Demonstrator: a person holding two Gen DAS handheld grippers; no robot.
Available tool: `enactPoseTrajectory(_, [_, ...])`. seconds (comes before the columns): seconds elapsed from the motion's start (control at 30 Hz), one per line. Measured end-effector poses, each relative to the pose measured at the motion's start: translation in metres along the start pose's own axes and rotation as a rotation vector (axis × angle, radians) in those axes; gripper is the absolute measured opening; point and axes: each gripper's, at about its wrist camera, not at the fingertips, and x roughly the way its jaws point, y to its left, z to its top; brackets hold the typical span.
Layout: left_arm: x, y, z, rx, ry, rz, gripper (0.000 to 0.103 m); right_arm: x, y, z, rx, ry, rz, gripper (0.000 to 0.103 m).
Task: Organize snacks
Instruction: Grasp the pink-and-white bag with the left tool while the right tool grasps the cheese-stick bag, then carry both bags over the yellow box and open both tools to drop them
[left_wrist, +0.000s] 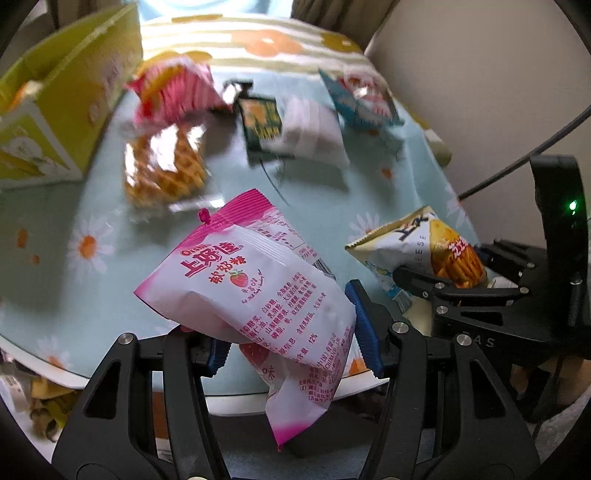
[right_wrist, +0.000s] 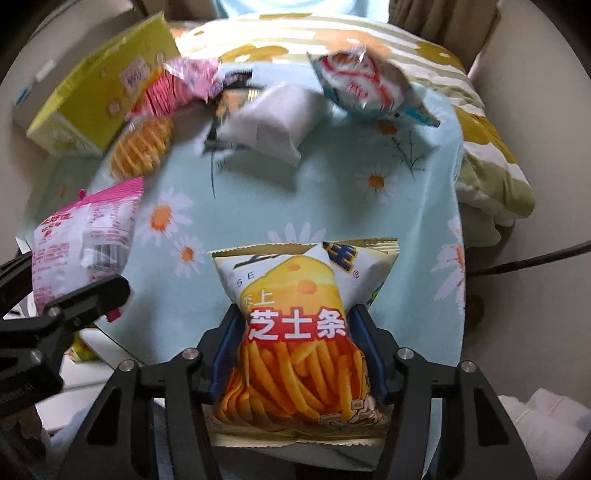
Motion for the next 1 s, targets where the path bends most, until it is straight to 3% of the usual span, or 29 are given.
enactPoseTrajectory(0.23, [-0.059, 0.029, 0.036, -0.034, -0.113, -0.008, 0.053, -0.053, 0.019, 0.029, 0.002, -0.135, 0.023, 0.054])
enactPoseTrajectory(0.53, [-0.126, 0.107, 0.105, -0.033, -0.23, 0.026, 0.053, -0.109, 0.096, 0.112, -0.019, -0.302, 0.095, 0.054])
enactPoseTrajectory(0.73, [-0.154, 0.187, 0.152, -0.056, -0.272, 0.071, 0.053, -0.117, 0.16, 0.172, -0.047, -0.36, 0.131, 0.054])
enactPoseTrajectory(1.0, [-0.157, 0.289, 0.196, -0.074, -0.249, 0.133, 0.053, -0.096, 0.231, 0.232, -0.058, -0.37, 0.162, 0.054])
